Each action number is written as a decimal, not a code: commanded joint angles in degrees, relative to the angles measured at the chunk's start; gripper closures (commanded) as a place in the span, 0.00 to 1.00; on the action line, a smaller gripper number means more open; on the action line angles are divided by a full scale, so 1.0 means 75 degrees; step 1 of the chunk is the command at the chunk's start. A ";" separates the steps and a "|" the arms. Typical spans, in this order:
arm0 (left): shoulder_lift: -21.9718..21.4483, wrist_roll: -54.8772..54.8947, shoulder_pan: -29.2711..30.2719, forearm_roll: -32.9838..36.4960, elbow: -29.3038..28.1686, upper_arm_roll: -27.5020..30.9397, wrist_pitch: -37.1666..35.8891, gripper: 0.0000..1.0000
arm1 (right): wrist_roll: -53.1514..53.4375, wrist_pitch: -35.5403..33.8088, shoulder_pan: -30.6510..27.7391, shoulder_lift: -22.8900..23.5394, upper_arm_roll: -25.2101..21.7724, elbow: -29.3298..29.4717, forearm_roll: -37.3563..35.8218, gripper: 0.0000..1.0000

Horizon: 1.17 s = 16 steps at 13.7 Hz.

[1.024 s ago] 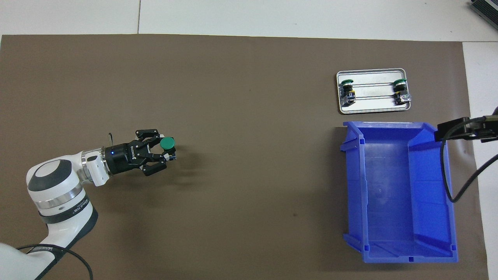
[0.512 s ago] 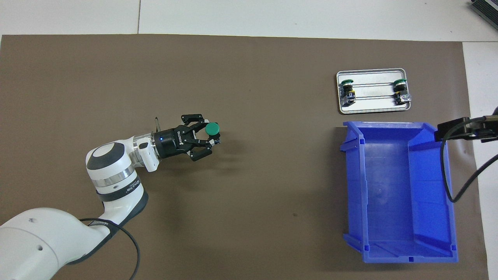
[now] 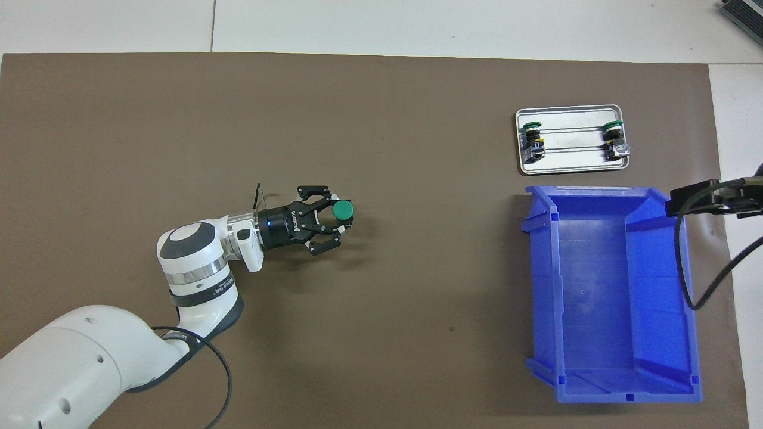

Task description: Place and press button with both arms

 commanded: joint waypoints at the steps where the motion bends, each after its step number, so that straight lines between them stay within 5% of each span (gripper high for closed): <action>1: 0.0137 0.0370 0.0100 0.0492 0.0076 0.0063 -0.0266 0.86 | -0.0046 0.0047 -0.0045 -0.0183 0.0034 -0.0186 0.0092 0.00; 10: 0.0371 0.0758 0.0370 0.0881 -0.0007 0.0064 -0.0431 0.88 | -0.0034 0.0047 -0.0056 -0.0183 0.0034 -0.0186 0.0092 0.00; 11: 0.0371 0.0746 0.0381 0.0881 0.0005 0.0064 -0.0407 0.85 | -0.0045 0.0047 -0.0045 -0.0183 0.0034 -0.0186 0.0092 0.00; 12: 0.0371 0.0746 0.0381 0.0881 0.0017 0.0052 -0.0395 0.70 | -0.0034 0.0047 -0.0045 -0.0183 0.0022 -0.0186 0.0092 0.00; 16: 0.0360 0.0734 0.0381 0.0881 0.0040 0.0052 -0.0500 0.53 | -0.0034 0.0047 -0.0045 -0.0183 0.0034 -0.0186 0.0092 0.00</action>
